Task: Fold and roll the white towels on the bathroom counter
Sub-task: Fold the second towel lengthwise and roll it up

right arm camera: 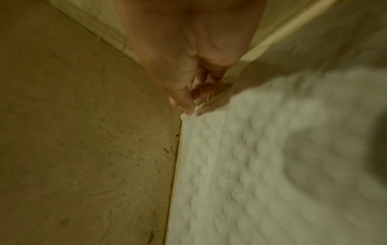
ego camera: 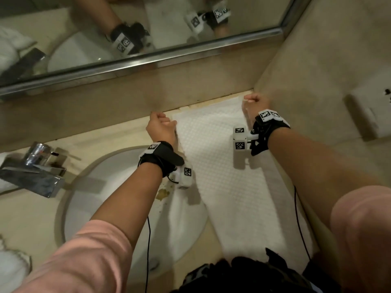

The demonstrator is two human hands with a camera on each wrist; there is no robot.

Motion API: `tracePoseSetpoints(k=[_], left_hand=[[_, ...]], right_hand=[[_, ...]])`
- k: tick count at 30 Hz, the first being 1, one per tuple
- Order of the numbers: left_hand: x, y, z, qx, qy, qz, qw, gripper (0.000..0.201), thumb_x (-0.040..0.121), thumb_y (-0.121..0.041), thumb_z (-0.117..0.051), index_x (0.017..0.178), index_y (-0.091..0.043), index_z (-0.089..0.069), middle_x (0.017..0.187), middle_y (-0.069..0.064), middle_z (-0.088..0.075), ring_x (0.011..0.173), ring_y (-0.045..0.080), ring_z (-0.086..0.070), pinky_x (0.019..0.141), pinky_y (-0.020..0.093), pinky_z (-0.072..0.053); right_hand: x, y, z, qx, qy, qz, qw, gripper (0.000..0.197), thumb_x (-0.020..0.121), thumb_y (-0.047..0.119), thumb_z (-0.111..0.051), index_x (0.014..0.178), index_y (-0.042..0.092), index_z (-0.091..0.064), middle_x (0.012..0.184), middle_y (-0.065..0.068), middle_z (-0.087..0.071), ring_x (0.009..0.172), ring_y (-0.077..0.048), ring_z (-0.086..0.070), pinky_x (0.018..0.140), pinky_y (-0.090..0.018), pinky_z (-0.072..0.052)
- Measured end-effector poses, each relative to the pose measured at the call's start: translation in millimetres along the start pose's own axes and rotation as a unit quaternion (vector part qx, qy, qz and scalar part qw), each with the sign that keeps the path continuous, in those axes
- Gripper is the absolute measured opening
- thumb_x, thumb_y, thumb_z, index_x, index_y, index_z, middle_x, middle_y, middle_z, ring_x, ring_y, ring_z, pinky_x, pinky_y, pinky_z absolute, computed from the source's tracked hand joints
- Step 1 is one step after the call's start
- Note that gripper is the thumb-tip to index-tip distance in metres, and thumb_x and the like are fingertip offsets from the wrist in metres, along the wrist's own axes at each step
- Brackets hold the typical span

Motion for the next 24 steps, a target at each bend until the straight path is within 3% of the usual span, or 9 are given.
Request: tracePoseSetpoints(k=[5, 7, 11, 14, 16, 18, 20, 23, 24], left_hand=[[-23.2, 9.9, 16.9, 0.025, 0.012, 0.003, 1.0, 0.026, 0.074, -0.01, -0.072, 0.073, -0.02, -0.048, 0.082, 0.002, -0.06, 0.075, 0.017, -0.056, 0.067, 0.017, -0.041], [-33.8, 13.2, 20.7, 0.04, 0.026, 0.014, 0.999, 0.03, 0.079, -0.008, -0.067, 0.067, -0.025, -0.044, 0.084, 0.0, -0.059, 0.078, 0.019, -0.056, 0.066, 0.016, -0.038], [-57.9, 29.5, 19.6, 0.052, 0.087, 0.058, 0.993, 0.027, 0.083, -0.007, -0.059, 0.067, -0.025, -0.046, 0.09, 0.001, -0.063, 0.089, 0.022, -0.059, 0.073, 0.024, -0.044], [-75.9, 42.8, 19.5, 0.084, 0.14, 0.08, 0.983, 0.01, 0.085, -0.01, -0.057, 0.077, -0.015, -0.061, 0.097, 0.009, -0.07, 0.098, 0.027, -0.063, 0.086, 0.031, -0.05], [-89.4, 50.8, 16.5, 0.112, 0.183, 0.094, 0.972, 0.018, 0.085, -0.008, -0.055, 0.07, -0.007, -0.065, 0.089, 0.015, -0.069, 0.094, 0.029, -0.064, 0.085, 0.035, -0.052], [-107.4, 56.4, 17.4, 0.131, 0.222, 0.106, 0.96, 0.033, 0.084, -0.006, -0.054, 0.051, -0.01, -0.052, 0.065, 0.011, -0.06, 0.079, 0.024, -0.06, 0.084, 0.039, -0.052], [-129.0, 64.6, 20.9, 0.096, 0.235, 0.136, 0.958, 0.032, 0.085, -0.005, -0.051, 0.053, -0.01, -0.049, 0.056, 0.005, -0.056, 0.074, 0.023, -0.056, 0.078, 0.037, -0.05], [-157.7, 72.0, 22.7, 0.133, 0.284, 0.121, 0.942, 0.022, 0.092, -0.006, -0.045, 0.072, -0.005, -0.056, 0.088, 0.018, -0.067, 0.087, 0.031, -0.063, 0.072, 0.027, -0.038], [-171.4, 77.8, 26.7, 0.072, 0.277, 0.173, 0.942, 0.022, 0.092, -0.005, -0.046, 0.073, -0.002, -0.055, 0.087, 0.02, -0.063, 0.081, 0.03, -0.062, 0.073, 0.027, -0.037]], right_hand=[[-50.2, -1.3, 30.9, 0.0, -0.008, 0.03, 1.0, 0.034, 0.082, -0.01, -0.05, 0.075, 0.021, -0.06, 0.071, -0.003, -0.058, 0.056, -0.014, -0.053, 0.047, -0.02, -0.043], [-68.6, -15.6, 47.6, 0.002, -0.025, 0.025, 0.999, 0.034, 0.081, -0.008, -0.051, 0.074, 0.023, -0.061, 0.072, -0.001, -0.059, 0.06, -0.016, -0.055, 0.052, -0.022, -0.046], [-102.2, -60.9, 82.8, 0.011, -0.074, -0.002, 0.997, 0.026, 0.081, -0.004, -0.056, 0.078, 0.021, -0.065, 0.069, 0.003, -0.059, 0.067, -0.018, -0.057, 0.062, -0.025, -0.049], [-126.2, -99.0, 108.0, 0.006, -0.1, -0.038, 0.994, 0.027, 0.081, -0.001, -0.059, 0.071, 0.024, -0.061, 0.067, 0.003, -0.059, 0.07, -0.021, -0.057, 0.058, -0.023, -0.047], [-143.0, -122.2, 123.6, 0.003, -0.118, -0.063, 0.991, 0.027, 0.083, 0.001, -0.058, 0.069, 0.024, -0.059, 0.068, 0.0, -0.06, 0.072, -0.022, -0.058, 0.058, -0.023, -0.046], [-156.7, -143.5, 139.8, -0.017, -0.135, -0.074, 0.988, 0.028, 0.085, 0.004, -0.054, 0.067, 0.026, -0.057, 0.079, -0.007, -0.064, 0.076, -0.025, -0.059, 0.066, -0.027, -0.048], [-169.4, -160.9, 152.2, -0.057, -0.13, -0.073, 0.987, 0.028, 0.085, 0.008, -0.05, 0.068, 0.028, -0.058, 0.095, -0.012, -0.068, 0.085, -0.032, -0.063, 0.078, -0.034, -0.053], [-187.5, -182.4, 170.9, -0.103, -0.124, -0.075, 0.984, 0.022, 0.085, 0.008, -0.049, 0.087, 0.021, -0.067, 0.109, -0.016, -0.067, 0.097, -0.037, -0.064, 0.088, -0.042, -0.053], [-193.7, -189.9, 176.2, -0.115, -0.124, -0.081, 0.982, 0.024, 0.086, 0.009, -0.049, 0.097, 0.018, -0.068, 0.111, -0.016, -0.066, 0.099, -0.037, -0.063, 0.089, -0.041, -0.052]])
Point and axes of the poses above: each hand's wrist, its own x-axis towards the middle knuckle, its own z-axis out of the back of the hand, y = z × x, the point moved 9 cm from there along x, towards the middle knuckle
